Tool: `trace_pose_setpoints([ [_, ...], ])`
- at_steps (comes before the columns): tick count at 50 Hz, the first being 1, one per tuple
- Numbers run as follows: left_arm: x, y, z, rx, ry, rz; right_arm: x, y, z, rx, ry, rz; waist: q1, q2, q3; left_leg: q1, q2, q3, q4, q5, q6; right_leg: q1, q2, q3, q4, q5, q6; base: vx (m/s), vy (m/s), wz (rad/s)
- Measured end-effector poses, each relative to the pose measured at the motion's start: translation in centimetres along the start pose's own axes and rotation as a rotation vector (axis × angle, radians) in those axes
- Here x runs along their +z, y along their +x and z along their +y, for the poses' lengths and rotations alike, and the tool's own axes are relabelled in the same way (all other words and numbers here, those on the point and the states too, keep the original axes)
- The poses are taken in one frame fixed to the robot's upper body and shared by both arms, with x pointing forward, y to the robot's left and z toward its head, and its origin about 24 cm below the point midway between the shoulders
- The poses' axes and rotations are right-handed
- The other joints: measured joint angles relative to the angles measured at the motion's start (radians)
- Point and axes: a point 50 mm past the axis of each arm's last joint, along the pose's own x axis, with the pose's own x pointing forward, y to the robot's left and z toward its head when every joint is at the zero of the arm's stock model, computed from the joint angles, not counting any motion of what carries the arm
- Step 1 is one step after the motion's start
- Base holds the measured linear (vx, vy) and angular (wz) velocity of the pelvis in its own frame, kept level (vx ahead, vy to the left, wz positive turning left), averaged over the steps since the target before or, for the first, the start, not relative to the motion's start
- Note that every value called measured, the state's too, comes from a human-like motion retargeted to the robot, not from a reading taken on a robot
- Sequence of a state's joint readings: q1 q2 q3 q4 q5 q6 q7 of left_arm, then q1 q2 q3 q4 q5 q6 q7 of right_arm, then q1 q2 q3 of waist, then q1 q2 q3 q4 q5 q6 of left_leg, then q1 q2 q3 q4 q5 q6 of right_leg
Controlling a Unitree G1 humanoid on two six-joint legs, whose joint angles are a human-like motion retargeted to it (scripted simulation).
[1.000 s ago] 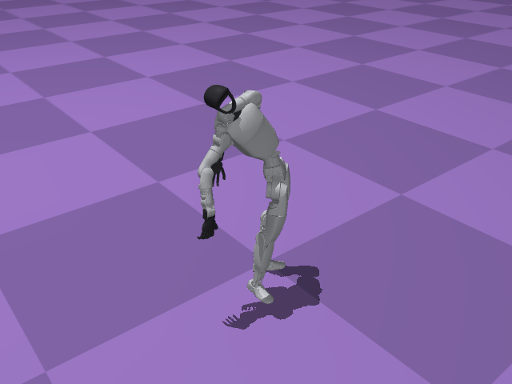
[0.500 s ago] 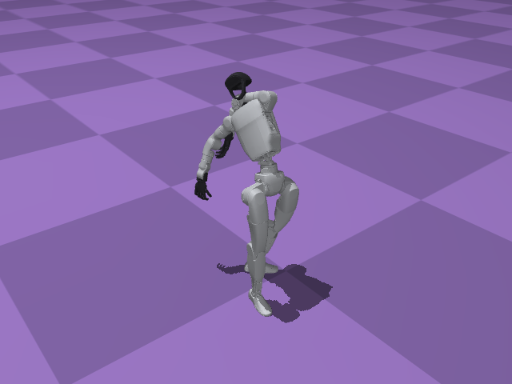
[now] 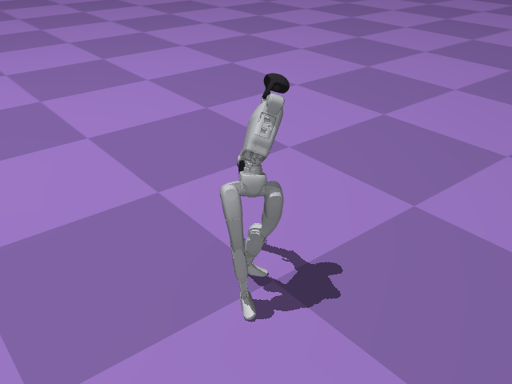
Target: Upper body actions
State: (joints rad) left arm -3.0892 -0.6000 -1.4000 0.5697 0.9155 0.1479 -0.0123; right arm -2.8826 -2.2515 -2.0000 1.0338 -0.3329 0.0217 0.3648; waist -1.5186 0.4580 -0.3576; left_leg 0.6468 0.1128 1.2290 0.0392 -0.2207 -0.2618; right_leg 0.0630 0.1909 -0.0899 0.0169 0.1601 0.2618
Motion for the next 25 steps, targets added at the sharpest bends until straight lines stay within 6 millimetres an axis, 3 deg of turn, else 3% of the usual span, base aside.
trace_pose_setpoints([
  [8, 0.7, 0.0, 0.6, 0.011, 0.037, -0.037, -0.6, -0.1, -0.2, 0.017, 0.085, 0.009, 0.002, 0.001, 0.006, 0.012, 0.004, 0.007, 0.006, 0.014, 0.0, 0.009, 0.007, -0.023, -0.006, -0.009, 0.0, -0.02, -0.04, -0.1],
  [25, 0.0, 0.0, -0.1, -0.026, -0.002, 0.002, 4.2, -1.0, -2.2, -0.062, 0.063, -0.23, 0.006, 0.005, 0.048, 0.003, 0.004, -0.003, 0.017, 0.016, 0.0, 0.003, 0.006, -0.047, -0.011, -0.021, 0.0, 0.0, 0.0, 0.0],
])
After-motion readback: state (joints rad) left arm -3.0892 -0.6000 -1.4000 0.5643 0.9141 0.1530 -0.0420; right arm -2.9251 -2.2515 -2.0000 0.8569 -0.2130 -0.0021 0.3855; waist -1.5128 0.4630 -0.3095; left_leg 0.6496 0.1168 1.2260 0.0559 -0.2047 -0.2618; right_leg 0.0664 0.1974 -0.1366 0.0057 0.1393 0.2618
